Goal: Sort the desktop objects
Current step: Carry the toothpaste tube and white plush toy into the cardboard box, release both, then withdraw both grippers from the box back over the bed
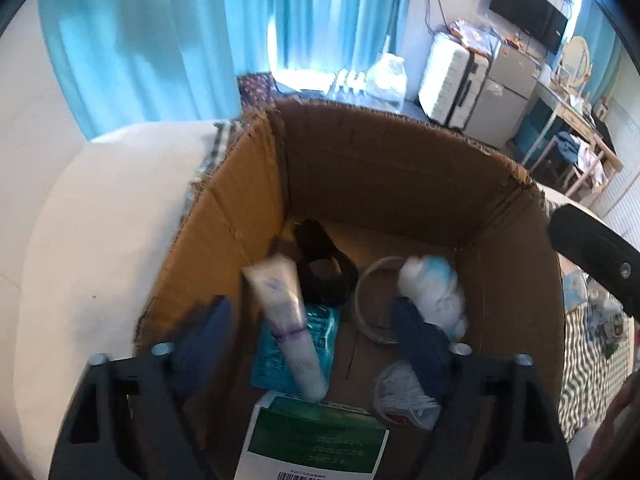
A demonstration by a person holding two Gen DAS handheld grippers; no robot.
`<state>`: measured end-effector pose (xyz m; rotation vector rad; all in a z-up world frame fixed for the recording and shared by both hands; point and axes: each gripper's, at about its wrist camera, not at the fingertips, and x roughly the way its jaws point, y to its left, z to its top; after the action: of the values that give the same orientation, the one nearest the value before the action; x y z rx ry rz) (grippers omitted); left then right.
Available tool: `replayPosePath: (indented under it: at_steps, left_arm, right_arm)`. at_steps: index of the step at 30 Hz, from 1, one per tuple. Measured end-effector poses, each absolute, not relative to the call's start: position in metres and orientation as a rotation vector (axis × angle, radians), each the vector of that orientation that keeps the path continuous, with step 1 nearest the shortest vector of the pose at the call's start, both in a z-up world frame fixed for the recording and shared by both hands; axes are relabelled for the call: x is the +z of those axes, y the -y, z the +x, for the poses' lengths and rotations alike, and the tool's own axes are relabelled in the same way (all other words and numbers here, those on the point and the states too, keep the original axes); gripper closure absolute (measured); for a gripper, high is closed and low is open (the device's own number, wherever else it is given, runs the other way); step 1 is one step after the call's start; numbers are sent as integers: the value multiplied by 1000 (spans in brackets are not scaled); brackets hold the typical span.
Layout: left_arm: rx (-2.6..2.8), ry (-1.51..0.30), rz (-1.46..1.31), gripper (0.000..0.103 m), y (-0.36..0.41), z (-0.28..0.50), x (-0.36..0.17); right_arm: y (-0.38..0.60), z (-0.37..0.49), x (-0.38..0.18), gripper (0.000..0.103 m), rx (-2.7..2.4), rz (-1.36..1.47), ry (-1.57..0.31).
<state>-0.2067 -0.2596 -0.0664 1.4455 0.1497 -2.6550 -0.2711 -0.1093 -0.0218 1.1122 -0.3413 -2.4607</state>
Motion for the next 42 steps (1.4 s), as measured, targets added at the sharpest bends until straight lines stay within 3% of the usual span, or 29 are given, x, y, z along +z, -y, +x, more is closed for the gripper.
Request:
replayPosePath:
  at_steps: [9, 17, 22, 27, 42]
  left_arm:
    - [-2678, -77, 1345, 11, 237, -173, -33]
    - [-2804, -109, 1193, 1, 180, -138, 20]
    - [-2870, -108, 1174, 0, 130, -121, 32]
    - [-2898, -81, 1193, 0, 86, -106, 24]
    - [-2889, 86, 1356, 0, 2, -112, -44]
  right_arm:
    - [64, -218, 11, 32, -2606, 1042, 284]
    - [8, -153, 51, 27, -2772, 931, 183]
    - [-35, -113, 64, 25, -2856, 875, 116]
    - [-75, -90, 51, 11, -2911, 908, 132]
    - [-172, -85, -23, 9, -3009, 1039, 356]
